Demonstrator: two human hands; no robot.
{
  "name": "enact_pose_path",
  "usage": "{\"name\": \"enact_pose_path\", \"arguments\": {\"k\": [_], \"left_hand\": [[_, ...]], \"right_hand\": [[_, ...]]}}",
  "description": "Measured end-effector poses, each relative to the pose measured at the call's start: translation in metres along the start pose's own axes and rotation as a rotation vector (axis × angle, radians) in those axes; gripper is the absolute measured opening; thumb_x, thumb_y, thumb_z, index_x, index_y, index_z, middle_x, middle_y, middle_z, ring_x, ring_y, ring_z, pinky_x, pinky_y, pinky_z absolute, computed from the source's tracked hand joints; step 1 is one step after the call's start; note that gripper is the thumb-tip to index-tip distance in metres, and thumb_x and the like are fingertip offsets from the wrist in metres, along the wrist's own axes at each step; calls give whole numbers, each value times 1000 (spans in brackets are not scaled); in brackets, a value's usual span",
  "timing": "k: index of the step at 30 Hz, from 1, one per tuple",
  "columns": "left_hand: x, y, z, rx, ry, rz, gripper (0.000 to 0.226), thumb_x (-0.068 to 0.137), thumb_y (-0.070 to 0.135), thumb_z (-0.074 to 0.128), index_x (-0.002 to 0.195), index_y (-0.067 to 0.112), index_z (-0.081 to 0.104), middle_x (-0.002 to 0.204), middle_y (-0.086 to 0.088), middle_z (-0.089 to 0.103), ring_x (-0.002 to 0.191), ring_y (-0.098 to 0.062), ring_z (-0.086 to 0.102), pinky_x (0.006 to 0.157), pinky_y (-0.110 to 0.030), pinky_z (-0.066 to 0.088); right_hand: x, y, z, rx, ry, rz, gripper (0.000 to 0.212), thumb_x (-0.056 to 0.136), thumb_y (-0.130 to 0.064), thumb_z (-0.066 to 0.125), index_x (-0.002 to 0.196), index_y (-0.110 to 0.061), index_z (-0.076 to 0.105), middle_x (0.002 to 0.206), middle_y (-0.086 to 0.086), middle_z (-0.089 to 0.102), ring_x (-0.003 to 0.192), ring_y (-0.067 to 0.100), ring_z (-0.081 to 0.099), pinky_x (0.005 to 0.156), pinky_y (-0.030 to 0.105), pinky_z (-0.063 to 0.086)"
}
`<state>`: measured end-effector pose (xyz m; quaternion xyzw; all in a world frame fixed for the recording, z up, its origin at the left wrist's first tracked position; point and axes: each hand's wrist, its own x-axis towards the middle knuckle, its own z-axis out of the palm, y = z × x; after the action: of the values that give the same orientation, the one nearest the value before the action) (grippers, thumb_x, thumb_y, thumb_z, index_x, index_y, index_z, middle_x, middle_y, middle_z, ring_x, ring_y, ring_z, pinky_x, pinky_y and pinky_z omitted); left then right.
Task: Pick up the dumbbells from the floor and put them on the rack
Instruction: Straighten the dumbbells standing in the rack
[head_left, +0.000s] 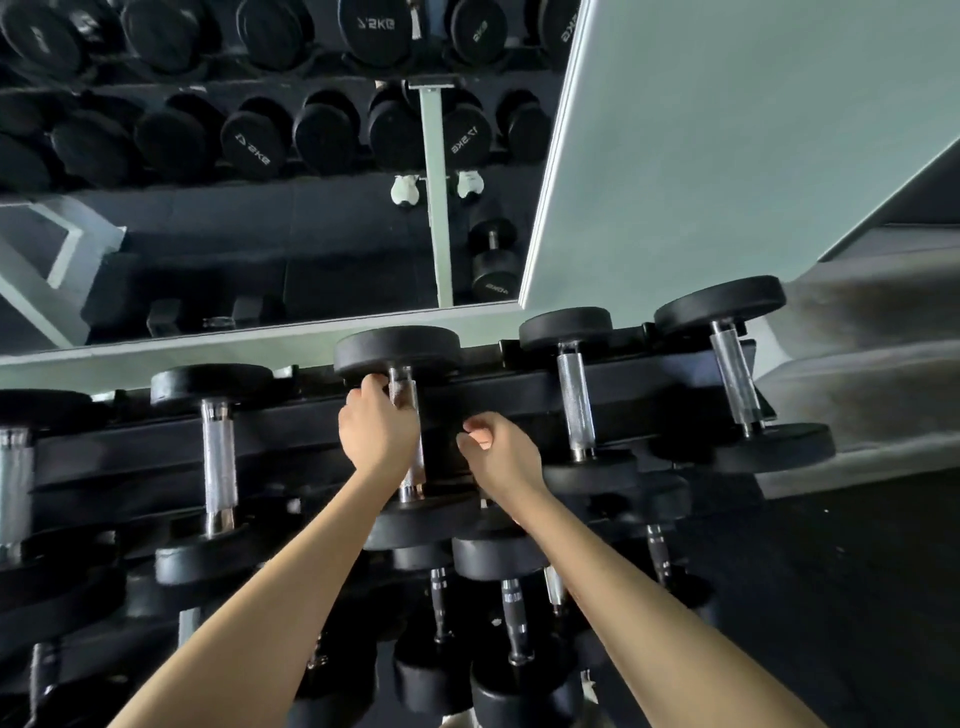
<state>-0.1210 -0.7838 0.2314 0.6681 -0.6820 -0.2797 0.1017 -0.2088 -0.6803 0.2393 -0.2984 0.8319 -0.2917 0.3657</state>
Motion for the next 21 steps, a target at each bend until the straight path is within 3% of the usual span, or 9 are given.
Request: {"name": "enact_pose_path", "arguments": {"k": [3, 7, 10, 14, 21], "left_hand": [[-21, 18, 6, -52, 100, 92, 27, 89, 16, 53, 112, 4, 56, 112, -20, 61, 105, -40, 55, 87, -42, 42], [-45, 50, 34, -97, 29, 169, 25, 89, 16, 56, 112, 7, 59, 109, -14, 63, 102, -32, 58, 84, -35, 42], [-66, 78, 63, -121, -20, 147, 23, 89, 15, 55, 109, 6, 60, 109, -14, 63, 100, -31, 58, 79, -32, 40], [-98, 123, 104, -147, -42, 88, 20, 88, 14, 54, 105, 7, 62, 109, -12, 63, 98, -28, 59, 77, -30, 40], [-133, 190, 149, -177, -16, 41, 19, 90, 16, 54, 106, 8, 63, 108, -7, 64, 94, -21, 58, 73, -24, 36]], "right_hand": [[-1, 18, -32, -12, 98, -8, 25, 91, -25, 56, 113, -16, 63, 114, 0, 69, 109, 19, 62, 86, 25, 42], [-3, 52, -84, -30, 160, -13, 20, 91, -22, 57, 109, -17, 65, 109, -1, 71, 104, 17, 64, 82, 25, 43], [-2, 87, -129, -52, 171, -27, 20, 92, -21, 56, 109, -16, 66, 106, -1, 71, 100, 17, 65, 83, 28, 47], [8, 131, -191, -109, 192, -58, 20, 94, -20, 54, 110, -18, 65, 105, -4, 70, 96, 13, 64, 75, 21, 45], [34, 173, -267, -185, 220, -77, 19, 93, -20, 55, 110, -16, 64, 105, 0, 71, 93, 18, 66, 73, 26, 48]]}}
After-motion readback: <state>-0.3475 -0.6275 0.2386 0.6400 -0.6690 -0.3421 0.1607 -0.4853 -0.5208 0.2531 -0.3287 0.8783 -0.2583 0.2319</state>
